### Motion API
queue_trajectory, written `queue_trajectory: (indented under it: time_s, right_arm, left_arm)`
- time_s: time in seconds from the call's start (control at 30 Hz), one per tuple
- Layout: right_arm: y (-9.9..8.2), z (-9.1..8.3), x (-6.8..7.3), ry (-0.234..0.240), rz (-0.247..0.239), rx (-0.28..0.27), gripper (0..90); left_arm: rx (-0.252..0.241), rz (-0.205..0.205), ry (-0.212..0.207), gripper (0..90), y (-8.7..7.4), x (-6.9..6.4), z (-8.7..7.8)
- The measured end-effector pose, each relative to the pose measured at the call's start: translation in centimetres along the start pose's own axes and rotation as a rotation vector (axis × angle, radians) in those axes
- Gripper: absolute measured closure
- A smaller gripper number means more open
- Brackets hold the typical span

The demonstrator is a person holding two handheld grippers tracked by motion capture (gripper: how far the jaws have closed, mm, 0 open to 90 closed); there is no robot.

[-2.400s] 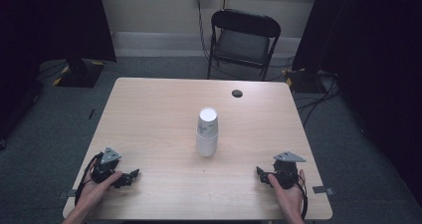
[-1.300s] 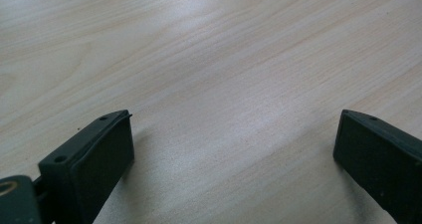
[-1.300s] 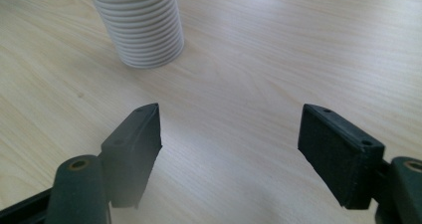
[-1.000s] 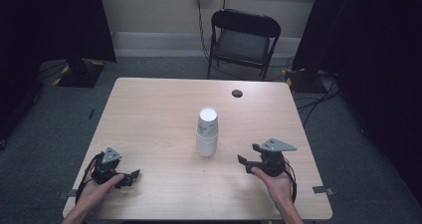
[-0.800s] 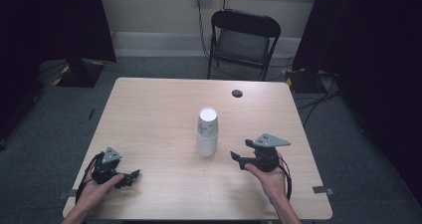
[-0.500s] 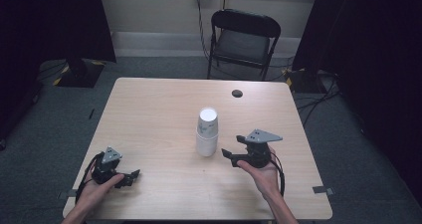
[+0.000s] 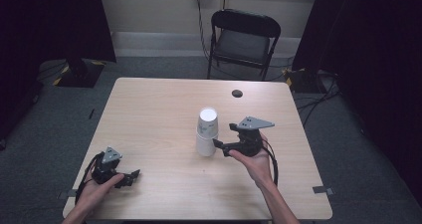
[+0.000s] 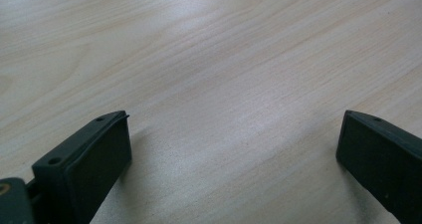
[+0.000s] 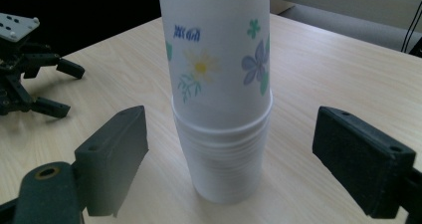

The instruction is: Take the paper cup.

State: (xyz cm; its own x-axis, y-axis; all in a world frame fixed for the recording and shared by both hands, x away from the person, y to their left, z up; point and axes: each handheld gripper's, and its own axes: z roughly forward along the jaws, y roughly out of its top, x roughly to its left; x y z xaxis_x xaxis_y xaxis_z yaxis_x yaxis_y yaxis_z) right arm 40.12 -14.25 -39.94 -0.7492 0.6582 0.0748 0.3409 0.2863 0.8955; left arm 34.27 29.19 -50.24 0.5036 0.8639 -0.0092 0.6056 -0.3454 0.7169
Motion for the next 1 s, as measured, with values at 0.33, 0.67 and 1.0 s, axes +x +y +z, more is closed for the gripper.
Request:
queue_trajectory:
  time_s: [0.33, 0.67, 1.0]
  right_arm:
    - [1.5, 1.8, 0.3, 0.026, -0.034, -0.018, 14.0]
    - [2.0, 3.4, 0.0, 0.028, -0.032, -0.033, 14.1]
    - [2.5, 4.6, -0.2, 0.037, -0.053, -0.036, 16.6]
  left_arm:
    - [0.003, 0.003, 0.000, 0.2, 0.0, 0.0, 0.0]
    - [0.003, 0.001, -0.002, 0.2, 0.0, 0.0, 0.0]
    - [0.003, 0.000, -0.002, 0.2, 0.0, 0.0, 0.0]
